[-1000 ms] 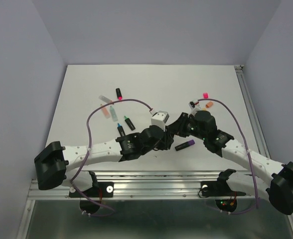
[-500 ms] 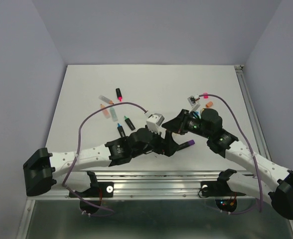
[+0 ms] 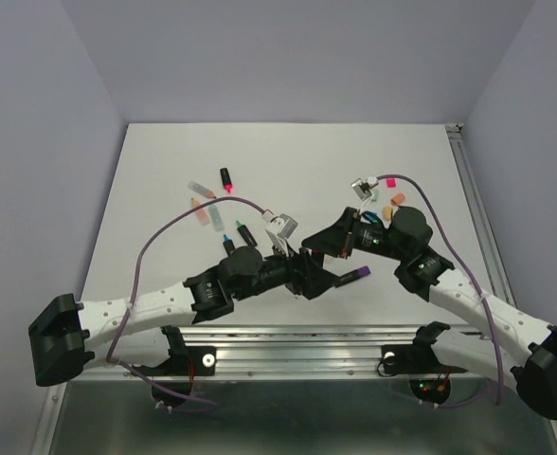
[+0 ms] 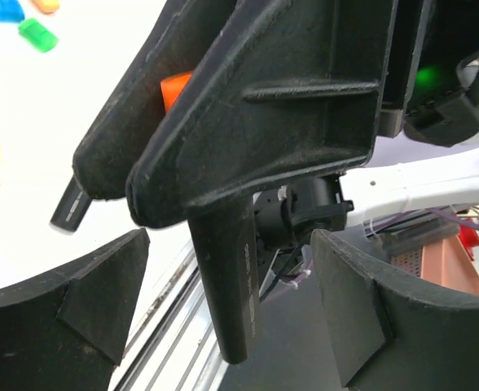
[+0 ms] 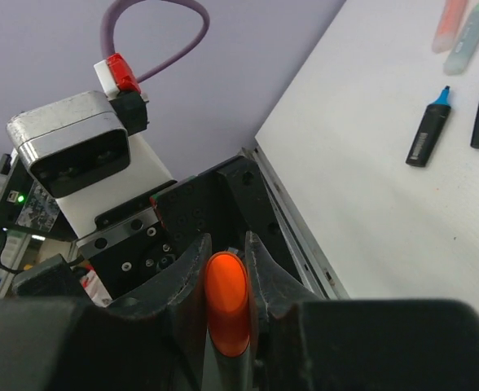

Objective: Open the pen caps

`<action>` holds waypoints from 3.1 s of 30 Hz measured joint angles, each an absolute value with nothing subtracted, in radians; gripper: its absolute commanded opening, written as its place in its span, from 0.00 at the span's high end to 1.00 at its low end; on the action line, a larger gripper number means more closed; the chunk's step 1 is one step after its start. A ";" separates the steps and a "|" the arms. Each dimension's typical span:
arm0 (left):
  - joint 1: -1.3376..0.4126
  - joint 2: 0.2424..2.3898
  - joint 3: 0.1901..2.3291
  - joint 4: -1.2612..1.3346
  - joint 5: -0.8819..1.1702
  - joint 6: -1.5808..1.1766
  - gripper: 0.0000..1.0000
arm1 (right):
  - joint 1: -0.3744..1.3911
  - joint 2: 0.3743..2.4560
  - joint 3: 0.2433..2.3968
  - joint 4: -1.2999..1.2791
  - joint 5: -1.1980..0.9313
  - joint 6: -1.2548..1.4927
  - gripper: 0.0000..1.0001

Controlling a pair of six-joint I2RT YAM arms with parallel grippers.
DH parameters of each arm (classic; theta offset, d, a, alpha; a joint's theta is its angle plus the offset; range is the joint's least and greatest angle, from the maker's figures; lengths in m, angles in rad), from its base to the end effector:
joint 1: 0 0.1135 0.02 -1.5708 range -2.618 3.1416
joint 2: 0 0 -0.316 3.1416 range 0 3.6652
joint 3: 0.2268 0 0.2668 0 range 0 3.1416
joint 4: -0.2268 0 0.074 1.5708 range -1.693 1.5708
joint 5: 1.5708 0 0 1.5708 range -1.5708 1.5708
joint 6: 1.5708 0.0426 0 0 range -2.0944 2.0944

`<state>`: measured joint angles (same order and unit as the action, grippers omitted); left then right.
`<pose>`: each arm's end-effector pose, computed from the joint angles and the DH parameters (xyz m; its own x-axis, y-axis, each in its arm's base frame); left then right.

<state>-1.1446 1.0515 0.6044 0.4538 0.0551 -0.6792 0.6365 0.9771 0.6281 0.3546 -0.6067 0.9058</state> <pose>0.0971 -0.2196 0.3303 -0.5833 -0.2325 -0.7783 0.7269 0.2783 -0.6279 0.1601 0.1485 0.3435 -0.7423 0.2553 -0.6196 -0.5878 0.1959 0.7849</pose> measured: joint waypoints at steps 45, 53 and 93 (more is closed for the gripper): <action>-1.237 1.073 0.547 0.387 -0.107 -0.845 1.00 | 0.229 1.521 1.156 0.135 -0.153 0.675 0.96; -0.920 1.254 0.792 -0.055 -0.268 -0.895 1.00 | 0.232 1.493 1.018 -0.110 0.132 0.622 0.92; -0.725 1.789 1.207 -0.535 -0.492 -0.895 0.44 | 0.232 1.430 0.971 -0.238 0.364 0.554 0.00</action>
